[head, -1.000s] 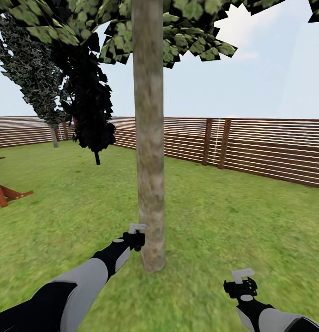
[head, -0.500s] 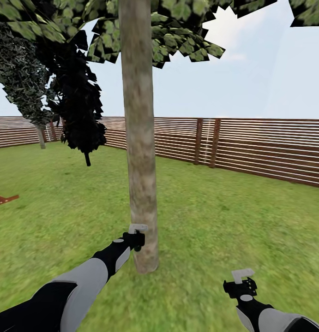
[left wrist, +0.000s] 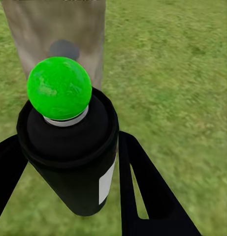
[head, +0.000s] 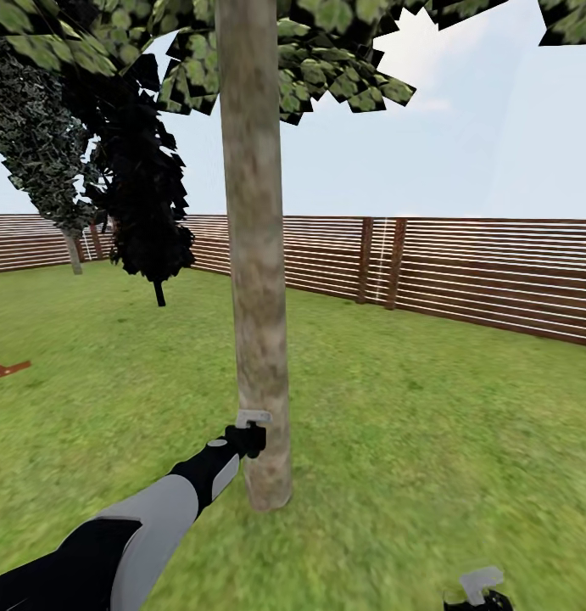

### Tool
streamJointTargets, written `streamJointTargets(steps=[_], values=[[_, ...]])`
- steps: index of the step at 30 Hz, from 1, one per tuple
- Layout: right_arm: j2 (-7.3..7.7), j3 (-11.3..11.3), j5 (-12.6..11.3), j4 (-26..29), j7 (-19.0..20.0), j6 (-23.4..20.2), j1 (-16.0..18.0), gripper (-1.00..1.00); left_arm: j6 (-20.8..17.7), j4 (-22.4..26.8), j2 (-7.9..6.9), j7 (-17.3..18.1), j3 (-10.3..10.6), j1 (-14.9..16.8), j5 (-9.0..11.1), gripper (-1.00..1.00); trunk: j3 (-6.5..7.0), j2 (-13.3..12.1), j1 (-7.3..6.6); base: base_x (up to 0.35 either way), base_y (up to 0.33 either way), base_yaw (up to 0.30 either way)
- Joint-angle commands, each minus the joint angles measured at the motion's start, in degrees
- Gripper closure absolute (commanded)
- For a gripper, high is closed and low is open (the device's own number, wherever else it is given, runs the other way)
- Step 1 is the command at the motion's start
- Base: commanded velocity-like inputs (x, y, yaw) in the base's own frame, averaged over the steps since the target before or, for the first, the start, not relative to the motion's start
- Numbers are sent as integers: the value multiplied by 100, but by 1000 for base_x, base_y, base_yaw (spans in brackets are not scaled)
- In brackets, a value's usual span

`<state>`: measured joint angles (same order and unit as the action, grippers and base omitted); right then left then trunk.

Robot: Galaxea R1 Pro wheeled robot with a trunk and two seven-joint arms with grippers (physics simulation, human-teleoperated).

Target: In the garden, pick up the pesticide atomizer on the floor and spray pesticide onto both trees until each tree trunk is fully covered.

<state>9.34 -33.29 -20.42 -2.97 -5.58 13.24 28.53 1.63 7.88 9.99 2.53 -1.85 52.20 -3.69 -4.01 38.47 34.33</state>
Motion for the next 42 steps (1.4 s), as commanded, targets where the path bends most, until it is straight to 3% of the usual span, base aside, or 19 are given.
streamJointTargets(steps=[1,4,11,14,19,42], values=[[59,-56,-42,-17,405,29,-94,-100,23,-69,1,10,-17,4,-49,100,-9,9,2,3,1,0],[85,-68,-44,-18,701,35,-420,-100,90,-294,1,10,-17,4,-46,100,-9,9,2,1,0,0],[60,-72,-50,-19,814,27,-902,-100,210,-388,1,10,-17,4,-44,100,-9,9,2,0,0,0],[-83,-65,-61,-22,819,21,-983,-100,214,-392,1,10,-17,4,-44,100,-9,9,2,0,0,0],[-172,-63,-67,-20,821,14,-1014,-100,215,-393,1,10,-17,1,-44,100,-9,9,2,0,0,0],[-179,-63,-67,-19,822,12,-1016,-100,224,-384,1,2,-17,2,-35,100,-9,9,2,60,0,0]])
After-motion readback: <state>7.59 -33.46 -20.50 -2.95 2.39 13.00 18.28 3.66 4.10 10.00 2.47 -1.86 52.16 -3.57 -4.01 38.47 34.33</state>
